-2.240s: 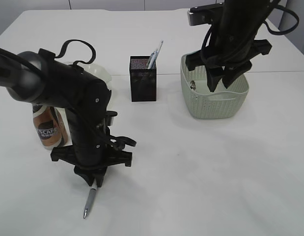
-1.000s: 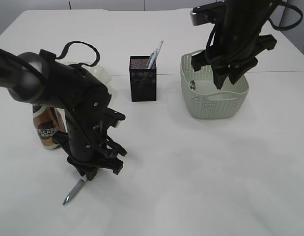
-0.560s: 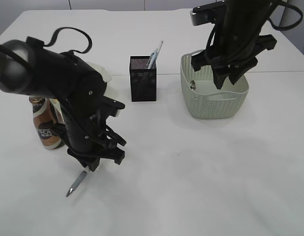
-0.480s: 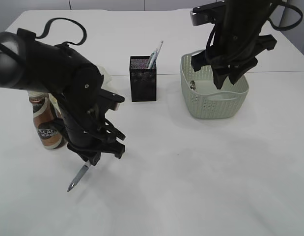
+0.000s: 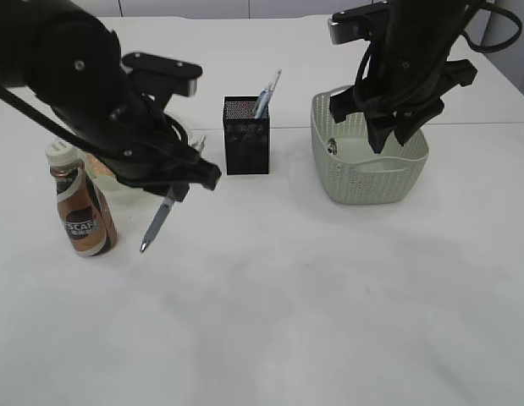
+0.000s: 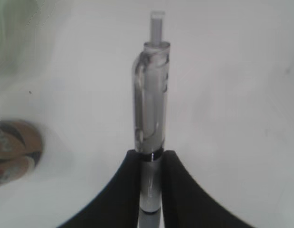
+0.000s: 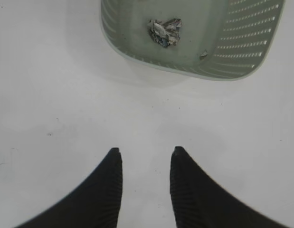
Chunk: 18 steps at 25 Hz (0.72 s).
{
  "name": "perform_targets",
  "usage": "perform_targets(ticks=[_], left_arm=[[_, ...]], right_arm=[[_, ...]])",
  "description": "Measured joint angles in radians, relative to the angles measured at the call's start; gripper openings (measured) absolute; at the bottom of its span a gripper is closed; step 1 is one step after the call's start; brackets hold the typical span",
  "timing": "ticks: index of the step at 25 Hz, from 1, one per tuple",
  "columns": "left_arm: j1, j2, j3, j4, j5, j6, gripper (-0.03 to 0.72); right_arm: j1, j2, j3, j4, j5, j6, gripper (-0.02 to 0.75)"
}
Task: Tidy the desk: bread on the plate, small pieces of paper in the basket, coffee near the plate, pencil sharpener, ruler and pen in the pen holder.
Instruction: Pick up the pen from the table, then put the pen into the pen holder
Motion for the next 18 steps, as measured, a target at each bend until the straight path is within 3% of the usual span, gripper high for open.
perform_targets(ticks=[8,18], left_arm=[[0.0,-0.115,0.013,0.087,-0.189,0.0,0.062],[0.014,-0.121,0.176,0.167,-0.691,0.0,0.063]], right_arm=[[0.0,0.0,0.0,0.0,0.0,0.0,0.284],[0.0,0.0,0.0,0.0,0.0,0.0,0.284]])
